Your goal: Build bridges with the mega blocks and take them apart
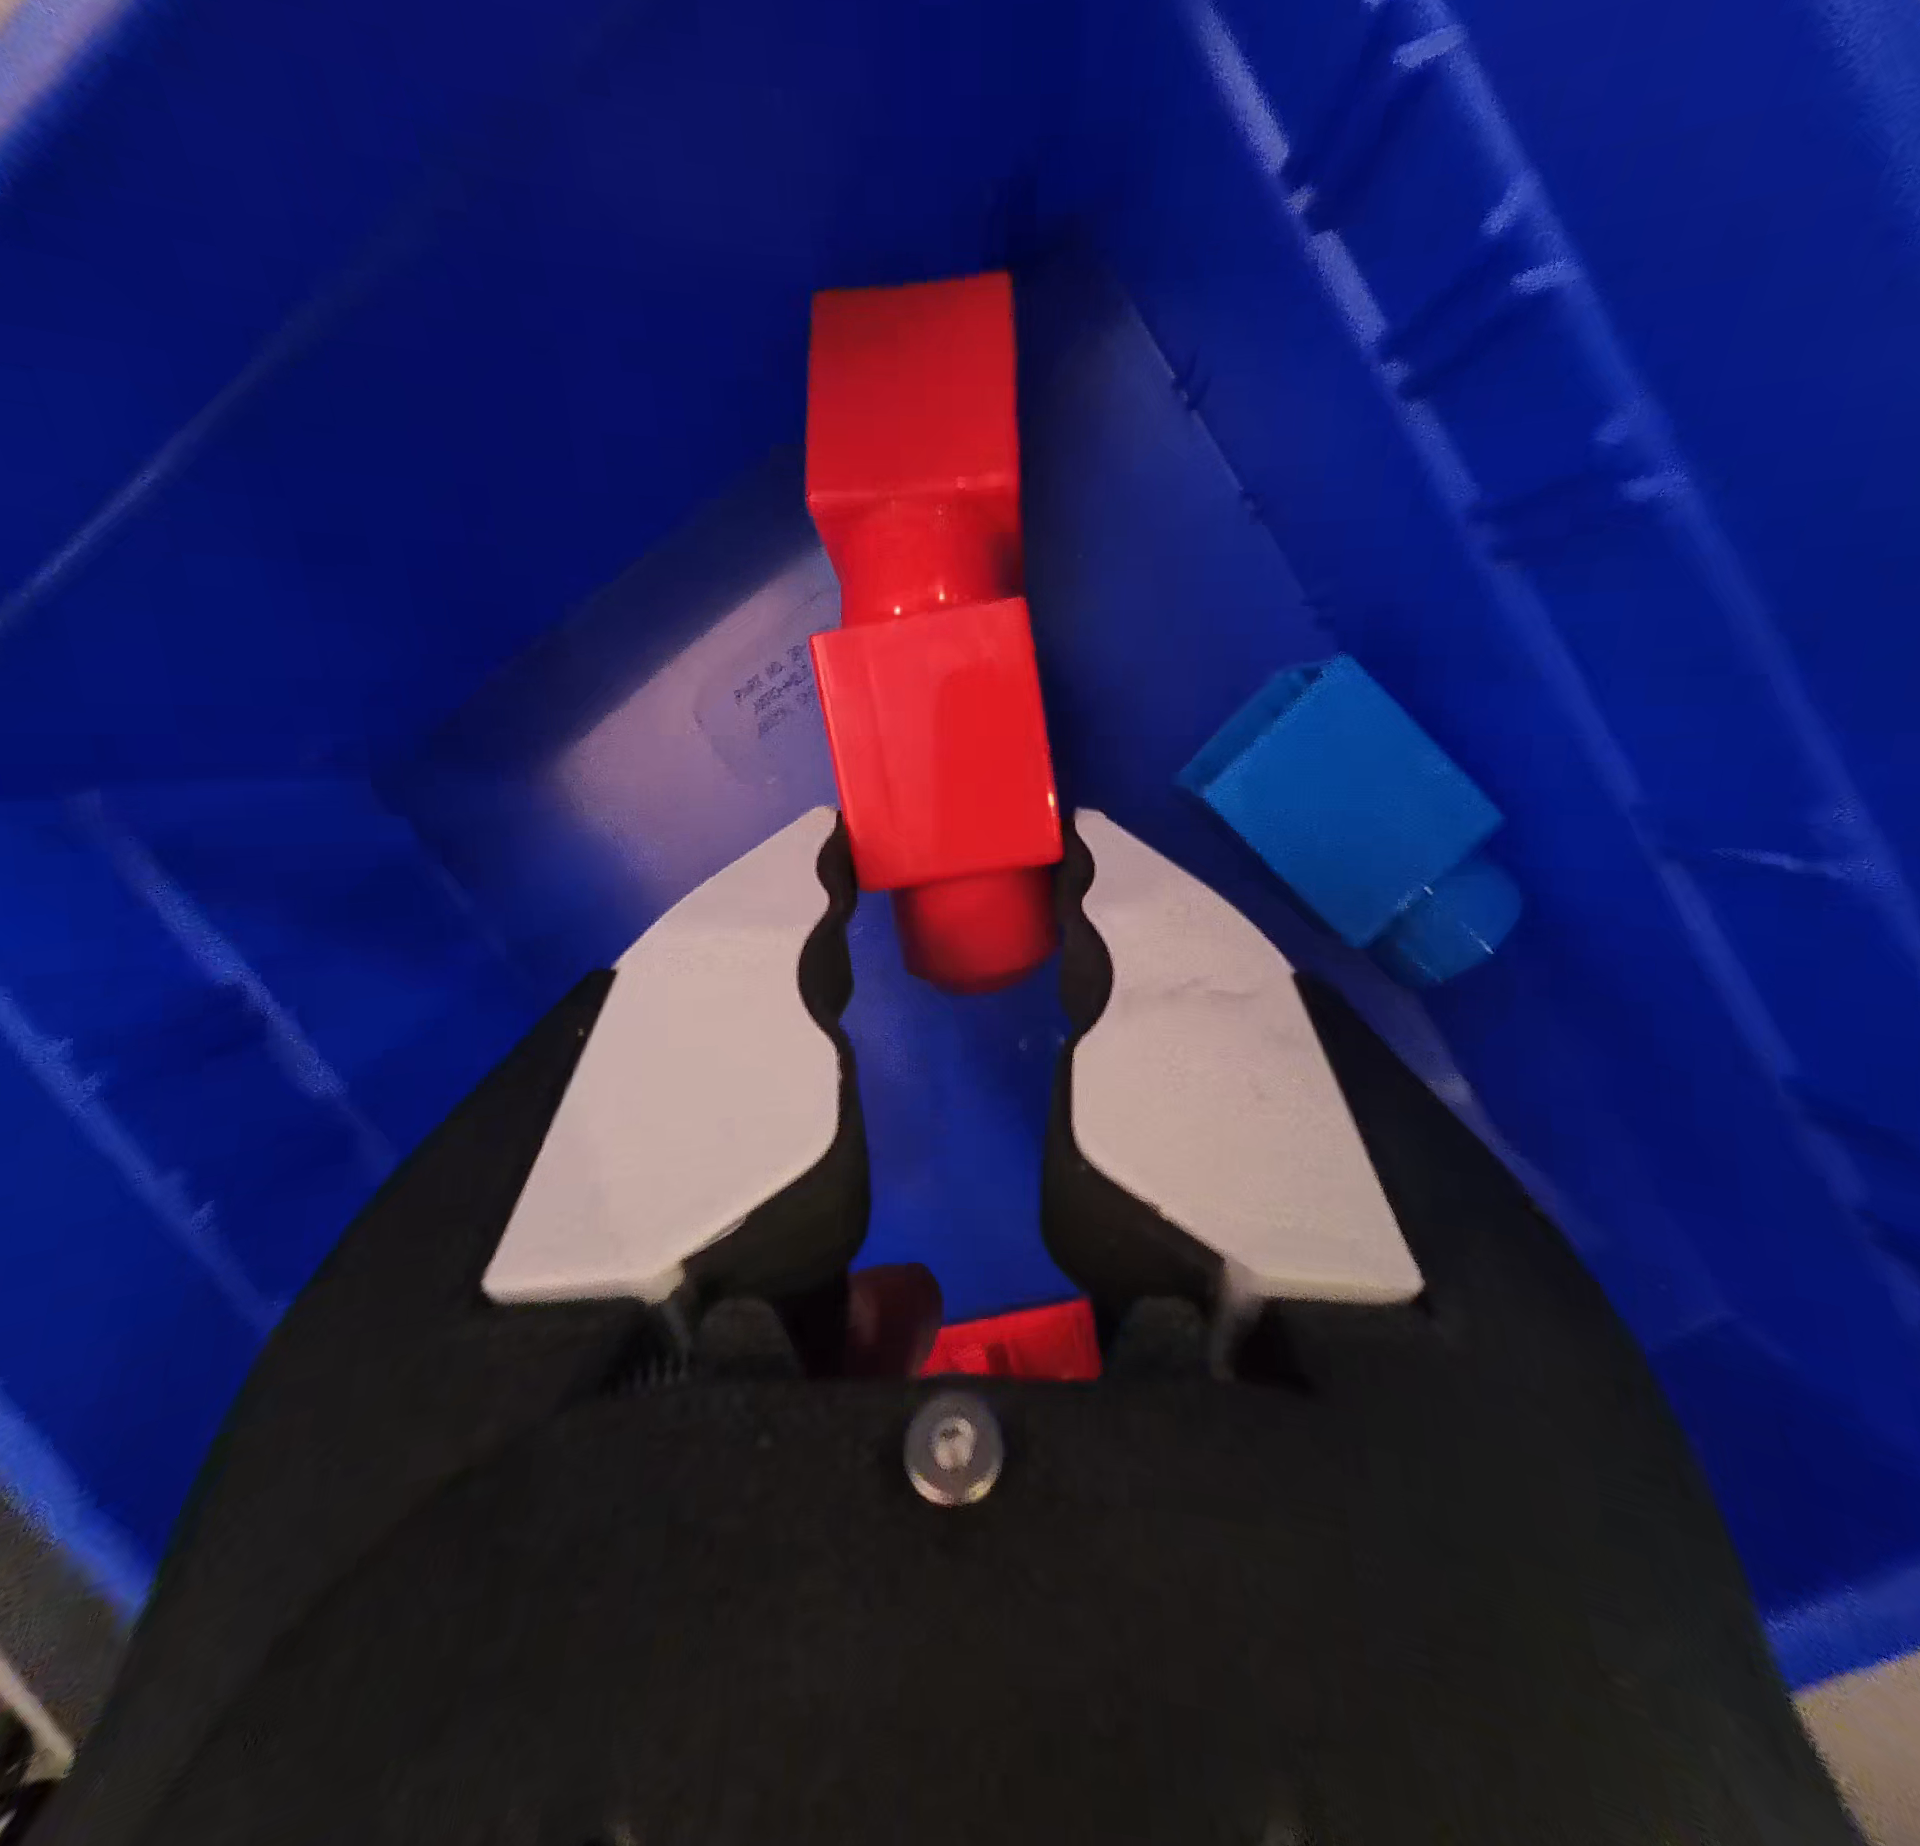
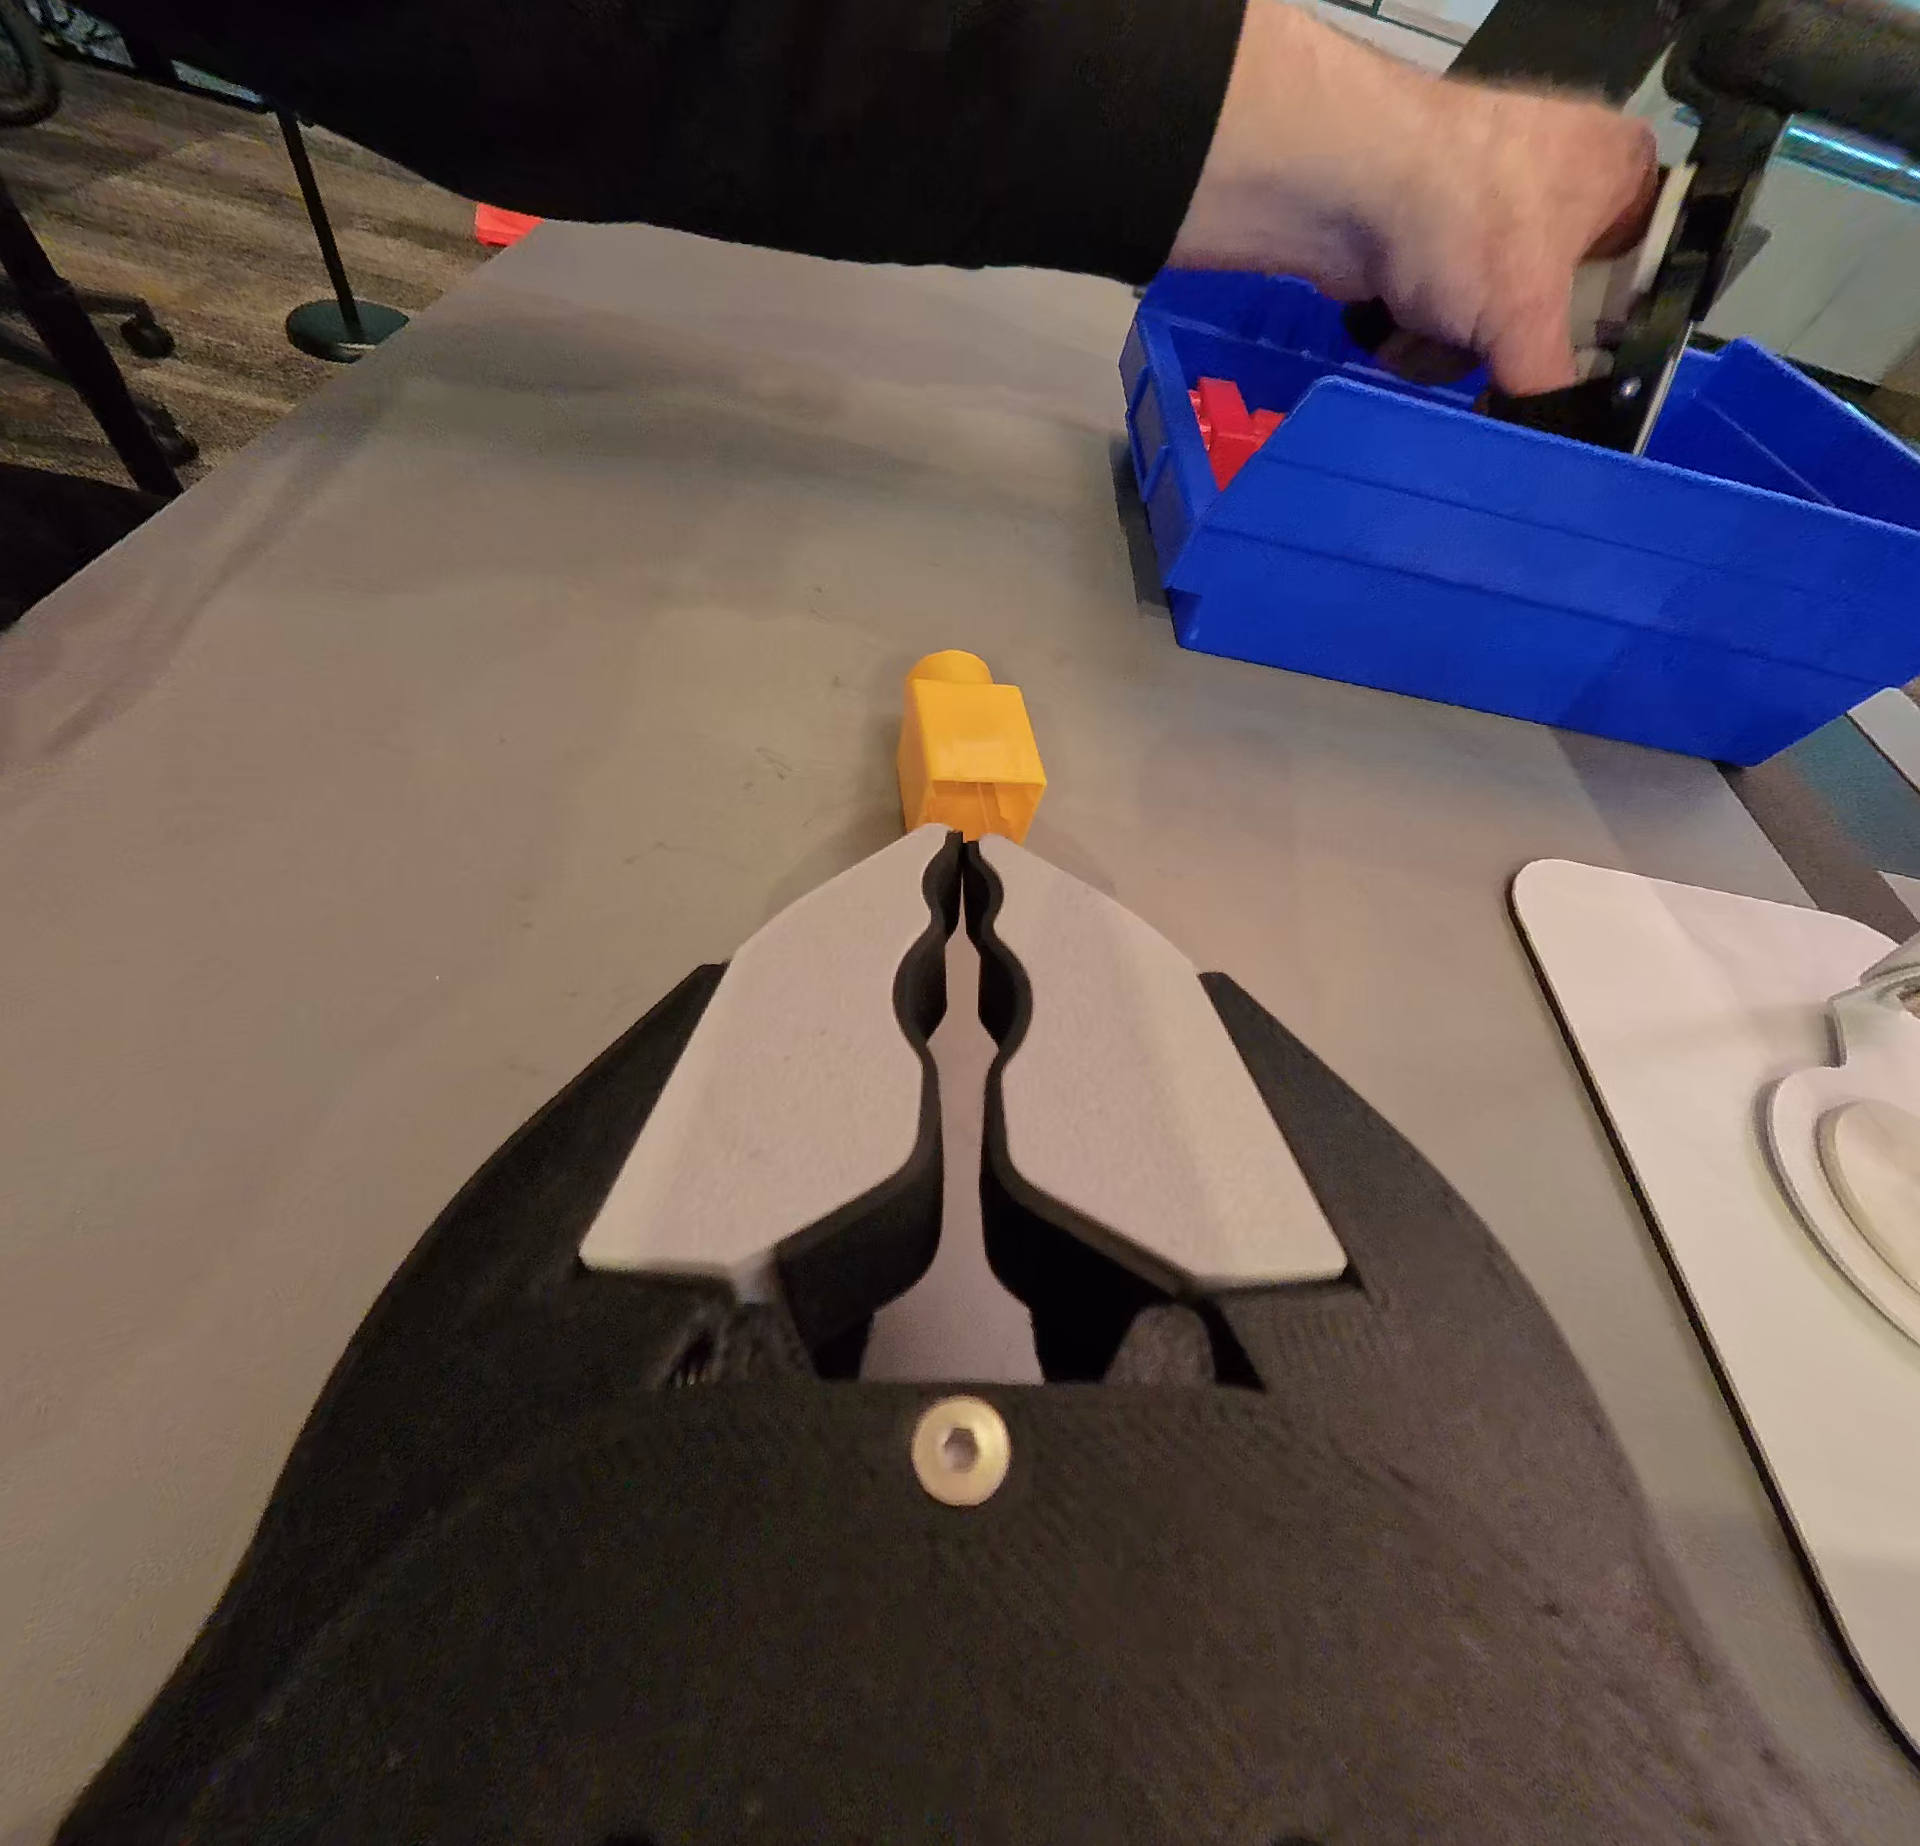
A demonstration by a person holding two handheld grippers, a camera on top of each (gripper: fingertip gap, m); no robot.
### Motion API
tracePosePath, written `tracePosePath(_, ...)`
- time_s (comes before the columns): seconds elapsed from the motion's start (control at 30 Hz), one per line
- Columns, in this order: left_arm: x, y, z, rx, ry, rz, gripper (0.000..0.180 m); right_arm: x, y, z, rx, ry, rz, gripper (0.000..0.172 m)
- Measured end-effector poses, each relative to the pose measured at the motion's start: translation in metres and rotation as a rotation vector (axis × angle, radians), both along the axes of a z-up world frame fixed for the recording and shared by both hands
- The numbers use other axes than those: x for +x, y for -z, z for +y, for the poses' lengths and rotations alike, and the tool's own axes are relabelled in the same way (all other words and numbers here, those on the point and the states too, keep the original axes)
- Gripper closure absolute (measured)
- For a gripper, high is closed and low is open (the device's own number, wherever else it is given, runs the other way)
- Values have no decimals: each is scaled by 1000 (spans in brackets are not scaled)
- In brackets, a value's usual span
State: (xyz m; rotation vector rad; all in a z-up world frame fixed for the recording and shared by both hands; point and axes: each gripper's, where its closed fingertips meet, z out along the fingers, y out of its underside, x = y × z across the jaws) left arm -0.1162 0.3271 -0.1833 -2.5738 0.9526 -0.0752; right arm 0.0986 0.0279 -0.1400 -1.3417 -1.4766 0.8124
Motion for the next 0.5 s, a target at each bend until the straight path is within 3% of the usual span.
tracePosePath(0.27,-8,-57,-59,120,94,10,144,0,1,-1,5,-3,-8,172)
tracePosePath(0.5,23,-112,-161,197,277,-59,144,0,1,-1,3,-2,-7,172)
